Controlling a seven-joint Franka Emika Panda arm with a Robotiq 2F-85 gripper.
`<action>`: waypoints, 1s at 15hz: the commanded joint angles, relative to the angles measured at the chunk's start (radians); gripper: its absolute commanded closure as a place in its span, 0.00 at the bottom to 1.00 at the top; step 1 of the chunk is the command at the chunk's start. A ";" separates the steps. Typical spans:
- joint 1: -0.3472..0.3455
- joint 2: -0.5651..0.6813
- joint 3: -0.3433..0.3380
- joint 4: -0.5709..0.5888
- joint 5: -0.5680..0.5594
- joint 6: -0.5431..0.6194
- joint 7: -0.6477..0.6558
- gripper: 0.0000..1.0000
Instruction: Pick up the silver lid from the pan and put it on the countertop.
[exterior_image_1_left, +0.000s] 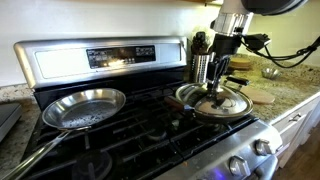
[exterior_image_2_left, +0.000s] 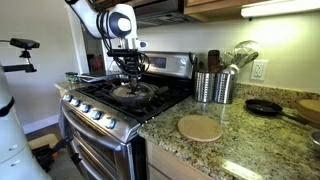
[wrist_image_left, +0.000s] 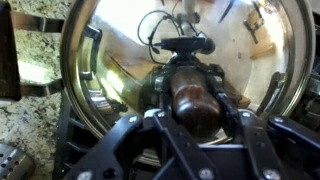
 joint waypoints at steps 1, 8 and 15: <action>0.008 -0.005 0.002 0.006 0.005 0.000 0.018 0.79; 0.007 -0.105 0.001 -0.049 0.010 0.011 0.015 0.79; 0.007 -0.292 -0.014 -0.132 0.011 0.025 0.013 0.79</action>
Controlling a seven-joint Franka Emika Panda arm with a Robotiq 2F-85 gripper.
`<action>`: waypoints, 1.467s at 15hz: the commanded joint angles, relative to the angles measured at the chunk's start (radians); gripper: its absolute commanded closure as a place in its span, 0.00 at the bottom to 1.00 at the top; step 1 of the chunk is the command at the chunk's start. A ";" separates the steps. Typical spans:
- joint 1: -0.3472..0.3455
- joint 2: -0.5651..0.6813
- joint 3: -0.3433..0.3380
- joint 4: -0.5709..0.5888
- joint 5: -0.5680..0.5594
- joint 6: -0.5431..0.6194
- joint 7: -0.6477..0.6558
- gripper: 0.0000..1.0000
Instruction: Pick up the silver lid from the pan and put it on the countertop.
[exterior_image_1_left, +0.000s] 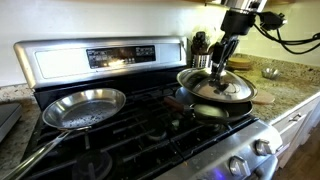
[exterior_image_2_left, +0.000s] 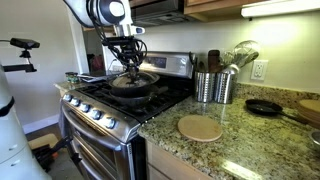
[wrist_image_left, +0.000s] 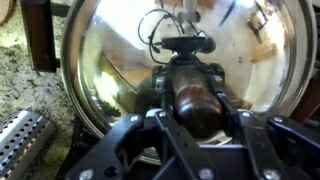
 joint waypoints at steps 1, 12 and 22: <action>0.005 -0.147 -0.022 -0.079 0.009 0.016 0.007 0.79; -0.126 -0.177 -0.186 -0.018 -0.036 -0.043 -0.019 0.79; -0.316 -0.022 -0.315 0.079 -0.098 -0.024 0.030 0.79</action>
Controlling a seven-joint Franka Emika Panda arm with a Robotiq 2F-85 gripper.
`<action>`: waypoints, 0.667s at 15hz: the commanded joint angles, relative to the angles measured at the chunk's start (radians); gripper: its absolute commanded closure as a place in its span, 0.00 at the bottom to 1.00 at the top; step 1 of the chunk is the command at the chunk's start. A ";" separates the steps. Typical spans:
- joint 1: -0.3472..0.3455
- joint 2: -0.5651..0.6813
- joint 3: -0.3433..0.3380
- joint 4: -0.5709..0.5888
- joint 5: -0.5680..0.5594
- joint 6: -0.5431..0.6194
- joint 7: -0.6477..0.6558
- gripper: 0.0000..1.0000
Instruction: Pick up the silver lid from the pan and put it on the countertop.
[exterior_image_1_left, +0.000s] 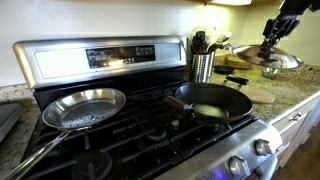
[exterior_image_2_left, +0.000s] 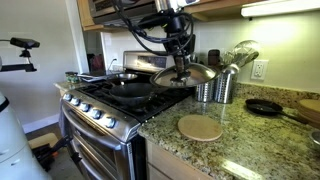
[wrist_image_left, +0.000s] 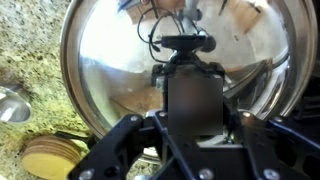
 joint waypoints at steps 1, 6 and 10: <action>-0.044 0.095 -0.029 0.071 -0.026 -0.007 0.041 0.79; -0.069 0.240 -0.061 0.143 -0.015 0.010 0.063 0.79; -0.067 0.356 -0.065 0.200 -0.018 0.037 0.098 0.79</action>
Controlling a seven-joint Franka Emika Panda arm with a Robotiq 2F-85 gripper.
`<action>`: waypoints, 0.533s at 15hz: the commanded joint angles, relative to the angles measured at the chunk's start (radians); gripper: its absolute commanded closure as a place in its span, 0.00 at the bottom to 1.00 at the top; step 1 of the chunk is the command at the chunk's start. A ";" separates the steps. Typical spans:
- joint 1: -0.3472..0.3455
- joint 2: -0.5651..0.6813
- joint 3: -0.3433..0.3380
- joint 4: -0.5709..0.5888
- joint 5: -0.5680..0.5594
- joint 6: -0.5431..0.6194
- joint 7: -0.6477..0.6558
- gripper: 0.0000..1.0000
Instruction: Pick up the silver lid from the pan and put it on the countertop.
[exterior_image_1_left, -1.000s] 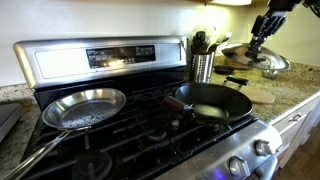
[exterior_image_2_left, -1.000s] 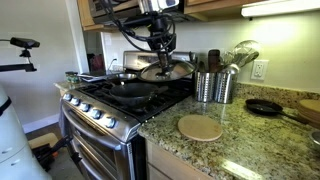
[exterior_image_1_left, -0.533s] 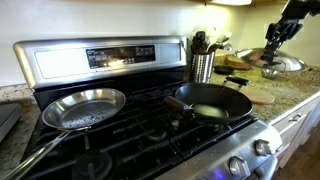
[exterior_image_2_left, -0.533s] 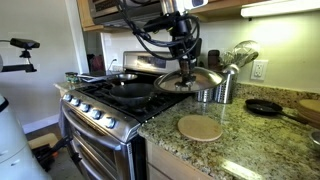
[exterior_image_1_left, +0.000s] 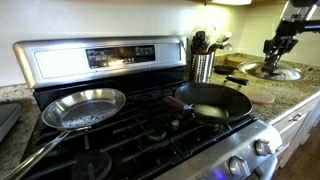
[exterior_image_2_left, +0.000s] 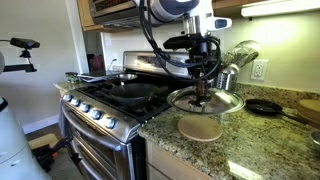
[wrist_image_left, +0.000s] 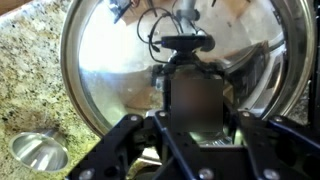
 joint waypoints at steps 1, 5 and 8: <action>0.002 0.101 0.003 0.064 -0.012 0.044 0.060 0.79; 0.014 0.171 0.011 0.074 -0.013 0.081 0.094 0.79; 0.032 0.181 0.012 0.036 -0.037 0.145 0.125 0.79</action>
